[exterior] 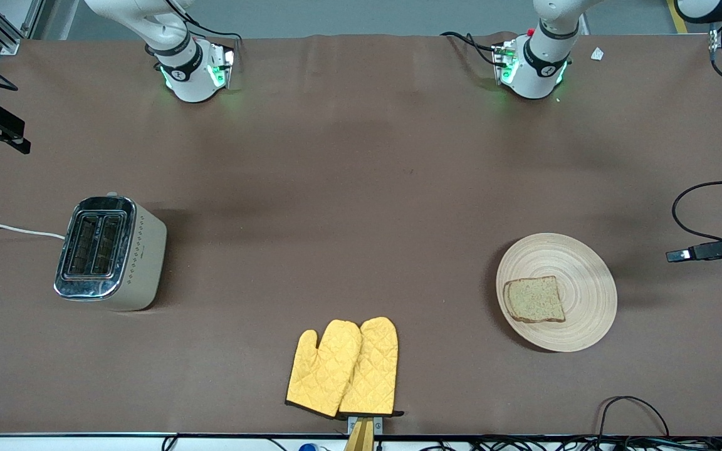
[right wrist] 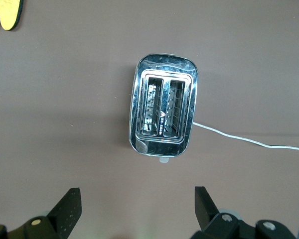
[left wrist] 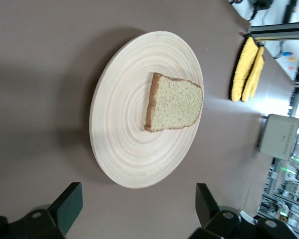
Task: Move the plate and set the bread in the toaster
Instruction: 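Reach the left gripper down to the wooden plate's rim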
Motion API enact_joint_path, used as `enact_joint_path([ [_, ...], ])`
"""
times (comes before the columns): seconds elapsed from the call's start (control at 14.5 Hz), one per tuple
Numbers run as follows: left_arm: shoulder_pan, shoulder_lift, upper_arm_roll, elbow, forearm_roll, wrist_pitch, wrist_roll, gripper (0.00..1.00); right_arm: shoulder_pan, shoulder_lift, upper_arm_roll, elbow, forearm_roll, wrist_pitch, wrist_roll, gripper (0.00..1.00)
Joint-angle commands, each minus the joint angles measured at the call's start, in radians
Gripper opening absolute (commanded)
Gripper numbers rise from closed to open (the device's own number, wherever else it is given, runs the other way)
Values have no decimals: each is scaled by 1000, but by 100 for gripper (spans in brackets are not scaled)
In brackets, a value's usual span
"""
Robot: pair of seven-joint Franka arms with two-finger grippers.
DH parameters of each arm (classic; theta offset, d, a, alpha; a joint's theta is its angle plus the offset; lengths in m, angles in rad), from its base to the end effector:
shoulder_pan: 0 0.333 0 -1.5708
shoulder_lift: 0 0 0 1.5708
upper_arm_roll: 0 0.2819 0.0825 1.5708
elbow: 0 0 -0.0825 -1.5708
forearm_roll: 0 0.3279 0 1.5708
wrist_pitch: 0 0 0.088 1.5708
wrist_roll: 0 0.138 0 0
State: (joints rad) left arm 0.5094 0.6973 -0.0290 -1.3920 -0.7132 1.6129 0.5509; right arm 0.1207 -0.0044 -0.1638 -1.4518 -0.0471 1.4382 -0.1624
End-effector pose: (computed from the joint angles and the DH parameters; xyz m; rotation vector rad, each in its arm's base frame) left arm 0.5728 0.2028 0.2725 2.2929 0.1651 -0.0556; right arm 0.4825 -0.0280 0.5988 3.0918 0.1753 -0.0216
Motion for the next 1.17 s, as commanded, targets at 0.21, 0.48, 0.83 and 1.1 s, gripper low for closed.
enact_joint_path([
  [0.21,-3,102,-11,36,-42,13,58,86,-12,-2,4,2,-14,-10,-14,100],
  [0.48,-8,143,-14,36,-74,38,98,76,-6,-2,10,4,-11,-10,-9,100],
  [0.83,-11,180,-17,34,-86,50,101,73,-12,-2,4,4,-7,-13,-12,100],
  [1.1,-14,189,-20,34,-98,73,101,69,-12,-2,4,4,-7,-18,-12,100],
])
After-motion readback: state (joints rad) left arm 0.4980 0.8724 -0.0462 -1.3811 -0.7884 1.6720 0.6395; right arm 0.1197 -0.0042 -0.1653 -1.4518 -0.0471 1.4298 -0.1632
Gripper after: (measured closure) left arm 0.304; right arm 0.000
